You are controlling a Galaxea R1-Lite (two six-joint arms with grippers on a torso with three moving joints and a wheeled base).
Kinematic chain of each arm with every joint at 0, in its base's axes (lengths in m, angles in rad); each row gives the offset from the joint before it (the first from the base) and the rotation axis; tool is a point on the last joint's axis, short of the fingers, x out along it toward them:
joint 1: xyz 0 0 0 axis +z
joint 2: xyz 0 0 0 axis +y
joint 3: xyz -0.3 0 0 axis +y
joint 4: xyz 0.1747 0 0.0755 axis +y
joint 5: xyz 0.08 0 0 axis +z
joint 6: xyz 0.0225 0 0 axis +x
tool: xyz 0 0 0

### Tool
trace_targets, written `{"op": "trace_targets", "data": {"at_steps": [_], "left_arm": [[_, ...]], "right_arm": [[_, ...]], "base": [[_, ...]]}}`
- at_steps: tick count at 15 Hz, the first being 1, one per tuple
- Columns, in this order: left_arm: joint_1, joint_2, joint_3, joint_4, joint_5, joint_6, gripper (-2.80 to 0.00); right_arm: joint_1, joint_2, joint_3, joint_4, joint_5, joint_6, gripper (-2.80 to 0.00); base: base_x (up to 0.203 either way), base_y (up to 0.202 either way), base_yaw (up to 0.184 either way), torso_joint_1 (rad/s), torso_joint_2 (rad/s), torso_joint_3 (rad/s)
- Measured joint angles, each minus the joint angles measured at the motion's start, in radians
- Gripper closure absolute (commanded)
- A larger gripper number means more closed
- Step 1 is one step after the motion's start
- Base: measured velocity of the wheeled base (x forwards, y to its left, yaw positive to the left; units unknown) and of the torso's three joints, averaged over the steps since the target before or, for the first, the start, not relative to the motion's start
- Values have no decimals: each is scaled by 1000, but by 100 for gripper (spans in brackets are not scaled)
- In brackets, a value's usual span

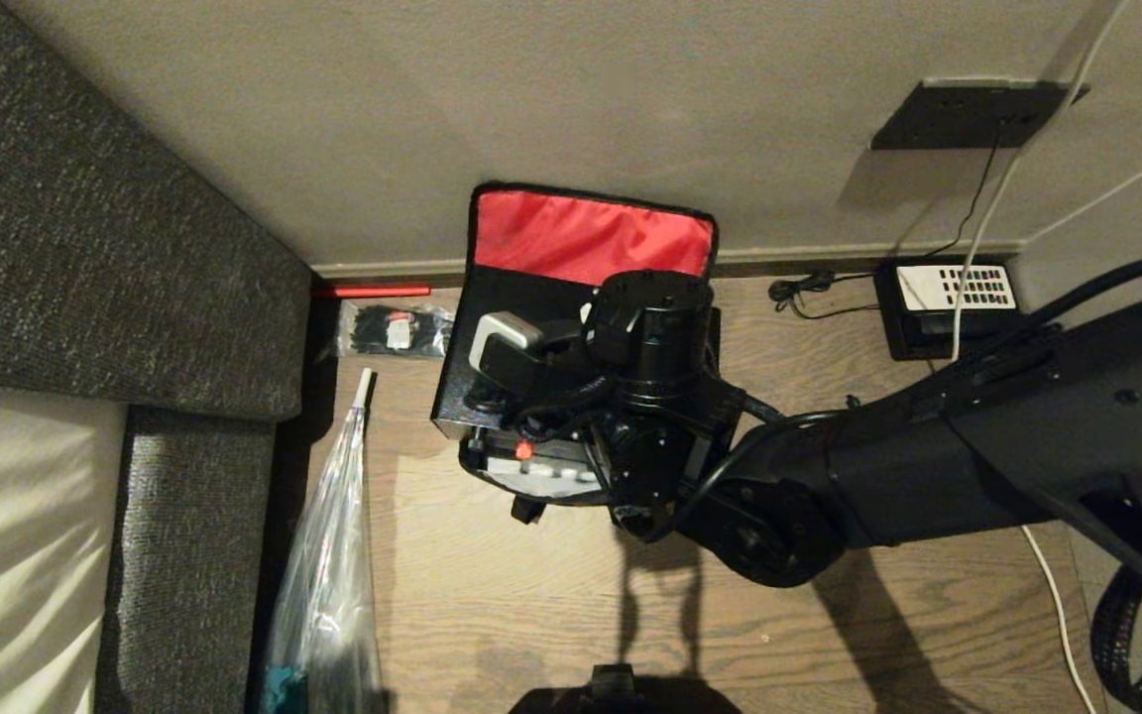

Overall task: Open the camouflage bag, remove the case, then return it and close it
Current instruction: Place the black box back

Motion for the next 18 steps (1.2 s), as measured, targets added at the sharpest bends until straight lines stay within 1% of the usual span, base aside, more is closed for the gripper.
{"op": "trace_targets", "data": {"at_steps": [4, 7, 14, 18], "left_arm": [[0, 0, 0, 0, 0, 0, 0], [0, 0, 0, 0, 0, 0, 0], [0, 0, 0, 0, 0, 0, 0], [0, 0, 0, 0, 0, 0, 0]], "right_arm": [[-11, 26, -24, -5, 8, 16, 0], [-17, 38, -17, 7, 9, 53, 0], [-21, 43, -14, 40, 30, 57, 0], [-21, 42, -8, 62, 32, 79, 0]], "base": [[0, 0, 0, 0, 0, 0], [0, 0, 0, 0, 0, 0], [0, 0, 0, 0, 0, 0], [0, 0, 0, 0, 0, 0]]}}
